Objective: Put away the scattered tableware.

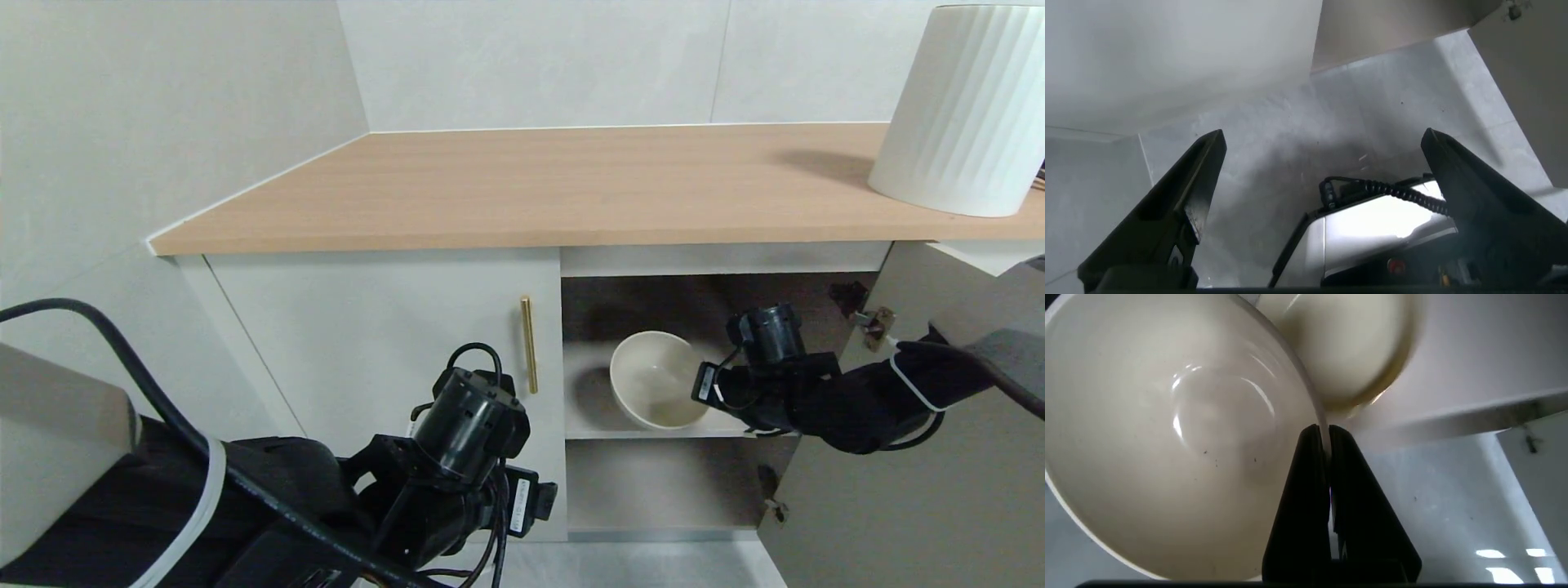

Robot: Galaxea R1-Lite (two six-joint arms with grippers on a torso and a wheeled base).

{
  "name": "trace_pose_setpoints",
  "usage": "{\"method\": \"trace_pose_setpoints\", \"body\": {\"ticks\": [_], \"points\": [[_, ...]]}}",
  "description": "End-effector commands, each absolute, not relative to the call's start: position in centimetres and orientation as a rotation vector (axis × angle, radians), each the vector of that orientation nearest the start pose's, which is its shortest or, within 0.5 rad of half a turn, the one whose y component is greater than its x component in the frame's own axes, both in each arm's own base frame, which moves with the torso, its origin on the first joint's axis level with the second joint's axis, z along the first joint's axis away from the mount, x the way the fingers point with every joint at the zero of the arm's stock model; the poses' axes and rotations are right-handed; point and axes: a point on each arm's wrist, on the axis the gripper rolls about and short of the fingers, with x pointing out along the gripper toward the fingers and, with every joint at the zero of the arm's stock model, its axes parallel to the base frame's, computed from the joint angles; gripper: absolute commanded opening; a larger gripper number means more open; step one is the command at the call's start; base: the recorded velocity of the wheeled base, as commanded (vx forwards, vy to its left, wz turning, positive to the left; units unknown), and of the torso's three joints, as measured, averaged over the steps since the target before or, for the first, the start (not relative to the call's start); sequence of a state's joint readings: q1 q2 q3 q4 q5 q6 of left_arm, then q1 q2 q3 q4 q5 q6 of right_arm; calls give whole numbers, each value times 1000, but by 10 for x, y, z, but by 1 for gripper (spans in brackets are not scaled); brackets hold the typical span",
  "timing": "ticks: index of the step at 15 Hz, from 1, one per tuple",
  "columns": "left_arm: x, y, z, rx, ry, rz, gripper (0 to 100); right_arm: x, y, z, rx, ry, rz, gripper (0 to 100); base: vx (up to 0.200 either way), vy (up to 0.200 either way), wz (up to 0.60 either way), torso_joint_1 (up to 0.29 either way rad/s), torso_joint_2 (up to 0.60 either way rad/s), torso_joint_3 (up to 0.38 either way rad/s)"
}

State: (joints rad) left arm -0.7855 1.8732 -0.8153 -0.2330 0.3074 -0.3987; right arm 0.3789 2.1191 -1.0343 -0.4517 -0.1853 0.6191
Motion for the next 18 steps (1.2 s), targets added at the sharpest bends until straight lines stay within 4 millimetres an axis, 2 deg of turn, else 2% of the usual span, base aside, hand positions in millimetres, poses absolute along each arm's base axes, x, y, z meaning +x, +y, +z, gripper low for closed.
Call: {"method": "trace_pose_setpoints", "body": {"ticks": [1,8,18], "points": [[224,-214,97,57,779,-298,100,373,134,71,447,629,-45,0,0,0,0,0,0,0],[224,-214,97,57,779,-298,100,398,121,54,471,598,-150,0,0,0,0,0,0,0],[224,-214,97,58,780,-297,100,414,114,37,474,595,-200,0,0,0,0,0,0,0]]}}
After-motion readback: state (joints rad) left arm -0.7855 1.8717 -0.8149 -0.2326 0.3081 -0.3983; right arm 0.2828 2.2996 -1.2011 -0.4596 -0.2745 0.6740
